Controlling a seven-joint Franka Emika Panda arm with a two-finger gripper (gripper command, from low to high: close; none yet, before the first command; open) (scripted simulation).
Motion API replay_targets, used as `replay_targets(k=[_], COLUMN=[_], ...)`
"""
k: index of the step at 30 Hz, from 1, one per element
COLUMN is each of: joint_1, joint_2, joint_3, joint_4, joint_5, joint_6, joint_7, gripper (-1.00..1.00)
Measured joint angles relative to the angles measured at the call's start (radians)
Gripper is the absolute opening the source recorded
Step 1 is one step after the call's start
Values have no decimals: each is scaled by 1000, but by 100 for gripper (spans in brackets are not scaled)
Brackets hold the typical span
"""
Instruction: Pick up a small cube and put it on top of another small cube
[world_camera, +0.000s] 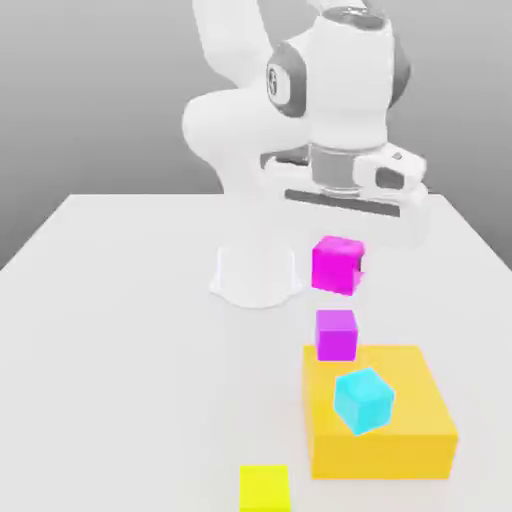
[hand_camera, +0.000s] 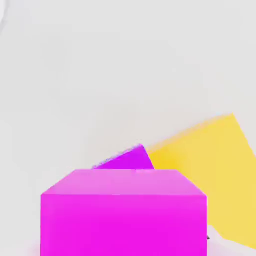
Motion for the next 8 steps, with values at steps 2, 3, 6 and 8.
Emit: replay_targets(k=[2,3,6,8], joint_1=[5,7,11,11], joint_2=[52,83,166,166], joint_3=[-4,-7,-17,-17], joint_4=[-19,-28,-53,-53], joint_5=[-10,-13,-18,-18], joint_6=[72,113,221,221], joint_7=[-7,-9,-11,-11], gripper=[-100,-100,100,100])
